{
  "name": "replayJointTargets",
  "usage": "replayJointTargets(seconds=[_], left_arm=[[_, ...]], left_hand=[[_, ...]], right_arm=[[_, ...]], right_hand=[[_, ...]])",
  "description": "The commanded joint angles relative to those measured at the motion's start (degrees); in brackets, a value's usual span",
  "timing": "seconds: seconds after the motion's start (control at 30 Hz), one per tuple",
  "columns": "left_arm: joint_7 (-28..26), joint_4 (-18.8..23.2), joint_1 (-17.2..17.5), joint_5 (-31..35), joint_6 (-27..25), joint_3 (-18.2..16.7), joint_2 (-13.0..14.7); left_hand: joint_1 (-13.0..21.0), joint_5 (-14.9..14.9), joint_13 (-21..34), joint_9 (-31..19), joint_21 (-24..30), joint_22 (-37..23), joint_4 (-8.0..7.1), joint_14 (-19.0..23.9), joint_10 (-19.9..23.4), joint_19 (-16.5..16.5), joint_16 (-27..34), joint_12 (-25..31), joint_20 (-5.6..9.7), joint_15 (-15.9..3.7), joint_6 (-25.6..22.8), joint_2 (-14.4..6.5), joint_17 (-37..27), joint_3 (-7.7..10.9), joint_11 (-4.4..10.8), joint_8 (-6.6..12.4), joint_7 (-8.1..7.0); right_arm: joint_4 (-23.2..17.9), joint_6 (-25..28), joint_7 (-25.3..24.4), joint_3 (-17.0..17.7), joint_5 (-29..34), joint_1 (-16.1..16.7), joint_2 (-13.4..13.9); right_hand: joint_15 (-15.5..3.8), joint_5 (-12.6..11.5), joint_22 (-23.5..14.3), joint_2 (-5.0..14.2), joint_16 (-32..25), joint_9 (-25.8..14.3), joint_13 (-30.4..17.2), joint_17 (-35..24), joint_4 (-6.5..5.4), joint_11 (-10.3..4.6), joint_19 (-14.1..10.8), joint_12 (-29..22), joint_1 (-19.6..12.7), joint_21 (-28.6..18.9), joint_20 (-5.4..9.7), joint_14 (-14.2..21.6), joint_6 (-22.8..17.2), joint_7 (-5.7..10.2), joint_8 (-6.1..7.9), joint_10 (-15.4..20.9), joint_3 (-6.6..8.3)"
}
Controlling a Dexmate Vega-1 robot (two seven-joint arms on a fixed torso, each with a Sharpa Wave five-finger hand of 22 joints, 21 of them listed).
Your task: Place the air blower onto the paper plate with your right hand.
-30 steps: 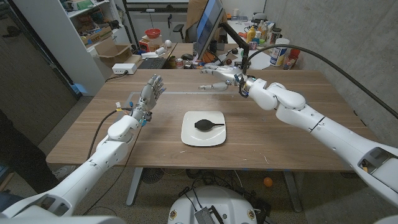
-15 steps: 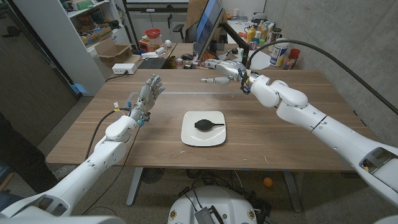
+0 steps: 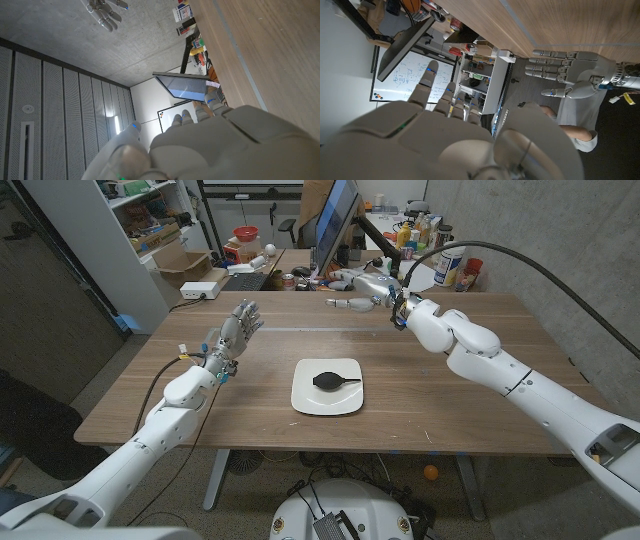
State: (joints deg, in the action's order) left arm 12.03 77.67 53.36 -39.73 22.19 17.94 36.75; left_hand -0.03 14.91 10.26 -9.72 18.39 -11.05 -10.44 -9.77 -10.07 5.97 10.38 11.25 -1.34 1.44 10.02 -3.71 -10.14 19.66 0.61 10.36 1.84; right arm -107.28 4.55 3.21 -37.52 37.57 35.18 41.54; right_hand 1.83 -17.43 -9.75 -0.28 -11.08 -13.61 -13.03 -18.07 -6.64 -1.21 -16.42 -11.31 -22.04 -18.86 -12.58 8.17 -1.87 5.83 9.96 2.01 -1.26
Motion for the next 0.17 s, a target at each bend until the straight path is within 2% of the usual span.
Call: replayJointTargets(seconds=[0.03, 0.17], left_arm=[[0.6, 1.9, 1.7, -0.6, -0.9, -0.5, 1.7], [0.6, 2.2, 2.1, -0.5, -0.6, -0.8, 1.9]], left_hand=[[0.3, 0.4, 0.3, -0.3, 0.0, -0.2, -0.09, -2.4, -3.0, -0.2, 0.2, 0.1, 0.16, 0.36, 2.3, -5.7, -0.1, -0.19, -0.27, 0.08, 0.14], [0.3, 0.4, 0.3, -0.3, 0.0, -0.2, -0.09, -2.5, -3.1, -0.2, 0.2, 0.1, 0.19, 0.33, 2.3, -5.7, -0.1, -0.19, -0.24, 0.07, 0.15]], right_arm=[[-2.8, 3.7, -1.4, 1.7, -1.7, 3.2, 1.2], [-2.3, 3.2, -2.3, 1.8, -2.3, 3.3, 1.4]], right_hand=[[-0.18, -0.4, -0.1, 0.74, -0.4, 0.2, 0.0, 0.3, -0.06, -0.14, -0.7, -0.1, -0.1, 0.3, 0.25, 0.2, 1.6, 0.25, -0.19, 0.0, -0.39], [-0.09, -0.3, -0.1, 0.81, -0.5, 0.3, 0.1, 0.4, -0.08, -0.18, -0.8, -0.1, 0.0, 0.5, 0.25, 0.3, 2.0, 0.31, -0.17, 0.1, -0.43]])
